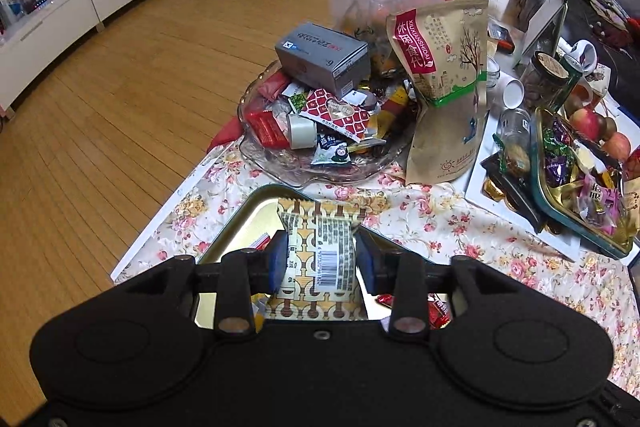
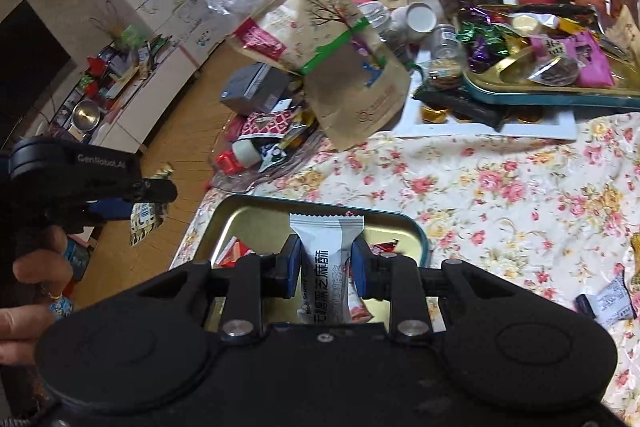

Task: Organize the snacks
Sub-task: 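Carry both held packets over the teal-rimmed gold tray, then open both grippers to drop the packets into the teal-rimmed tray, then move both open grippers from the tray back over the tablecloth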

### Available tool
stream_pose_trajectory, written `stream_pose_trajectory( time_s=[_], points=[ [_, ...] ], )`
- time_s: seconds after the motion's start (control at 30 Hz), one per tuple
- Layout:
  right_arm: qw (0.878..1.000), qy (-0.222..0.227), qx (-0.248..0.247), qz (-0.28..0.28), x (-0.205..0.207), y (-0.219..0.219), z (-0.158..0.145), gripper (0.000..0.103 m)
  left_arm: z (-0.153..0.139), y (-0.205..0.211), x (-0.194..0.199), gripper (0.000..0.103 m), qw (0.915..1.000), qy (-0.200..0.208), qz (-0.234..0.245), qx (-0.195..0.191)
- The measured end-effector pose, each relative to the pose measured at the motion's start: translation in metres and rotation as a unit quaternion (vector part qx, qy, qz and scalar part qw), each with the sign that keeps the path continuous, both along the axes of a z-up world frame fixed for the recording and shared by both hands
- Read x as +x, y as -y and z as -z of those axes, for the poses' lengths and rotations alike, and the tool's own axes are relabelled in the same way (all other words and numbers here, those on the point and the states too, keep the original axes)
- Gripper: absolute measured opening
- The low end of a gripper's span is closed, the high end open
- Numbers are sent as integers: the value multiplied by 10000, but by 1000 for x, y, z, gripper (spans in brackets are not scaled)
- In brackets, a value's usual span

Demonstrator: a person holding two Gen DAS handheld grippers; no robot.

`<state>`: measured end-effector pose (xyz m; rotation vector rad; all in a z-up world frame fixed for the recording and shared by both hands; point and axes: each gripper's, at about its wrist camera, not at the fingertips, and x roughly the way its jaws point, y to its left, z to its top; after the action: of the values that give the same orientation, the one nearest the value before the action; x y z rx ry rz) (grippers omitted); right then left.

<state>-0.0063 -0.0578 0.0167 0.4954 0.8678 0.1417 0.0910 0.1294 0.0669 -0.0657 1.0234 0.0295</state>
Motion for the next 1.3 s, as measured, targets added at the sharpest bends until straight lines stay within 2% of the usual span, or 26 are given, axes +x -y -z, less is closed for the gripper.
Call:
stream_pose_trajectory(
  time_s=[0.23, 0.4, 0.6, 0.73, 0.93, 1.3],
  points=[
    [9996, 161, -34, -220, 2, -12, -5, 30, 7, 1, 2, 48, 9998, -146, 22, -122],
    [9992, 147, 158, -328, 6, -12, -6, 31, 10, 8, 0, 48, 9997, -211, 138, -49],
    [9992, 188, 72, -342, 5, -14, -7, 32, 19, 14, 0, 48, 9988, -434, 206, -32],
    [9989, 157, 137, -431, 6, -14, -7, 36, 21, 15, -1, 48, 9985, -496, 207, -62],
    [9989, 210, 68, -426, 6, -17, -8, 37, 21, 14, 0, 48, 9984, -525, 193, -51],
    [9997, 30, -75, -244, 6, -12, -3, 38, 27, 26, -3, 48, 9973, -629, 359, 87]
  ],
)
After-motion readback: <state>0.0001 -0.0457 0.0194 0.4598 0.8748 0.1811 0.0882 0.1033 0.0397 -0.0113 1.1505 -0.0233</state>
